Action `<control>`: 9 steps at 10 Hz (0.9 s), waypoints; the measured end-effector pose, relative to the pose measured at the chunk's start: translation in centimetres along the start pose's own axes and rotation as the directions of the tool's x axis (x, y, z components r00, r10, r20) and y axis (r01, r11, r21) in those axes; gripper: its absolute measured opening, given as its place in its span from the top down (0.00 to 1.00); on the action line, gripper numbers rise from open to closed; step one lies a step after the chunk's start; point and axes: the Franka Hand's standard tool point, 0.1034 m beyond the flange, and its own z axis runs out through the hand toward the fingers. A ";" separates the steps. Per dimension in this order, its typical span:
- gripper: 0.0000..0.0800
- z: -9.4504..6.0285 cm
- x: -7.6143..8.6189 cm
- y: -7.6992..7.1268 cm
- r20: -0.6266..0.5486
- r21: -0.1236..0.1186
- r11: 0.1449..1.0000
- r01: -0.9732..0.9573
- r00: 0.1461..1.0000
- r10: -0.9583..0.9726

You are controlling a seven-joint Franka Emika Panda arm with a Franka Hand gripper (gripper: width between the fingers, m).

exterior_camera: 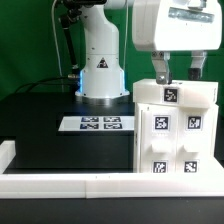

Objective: Assemble cabinet

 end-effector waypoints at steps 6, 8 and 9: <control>0.04 1.3 -0.8 0.3 0.017 0.005 1.000 0.002 1.000 -0.002; 0.26 1.3 -0.8 0.4 0.017 0.004 1.000 -0.006 1.000 0.006; 0.26 1.3 -0.8 0.4 0.016 0.003 1.000 -0.028 0.999 0.028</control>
Offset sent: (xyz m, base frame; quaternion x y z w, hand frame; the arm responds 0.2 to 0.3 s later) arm 0.0022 0.0004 -0.0121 0.0029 0.0109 0.0180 0.9998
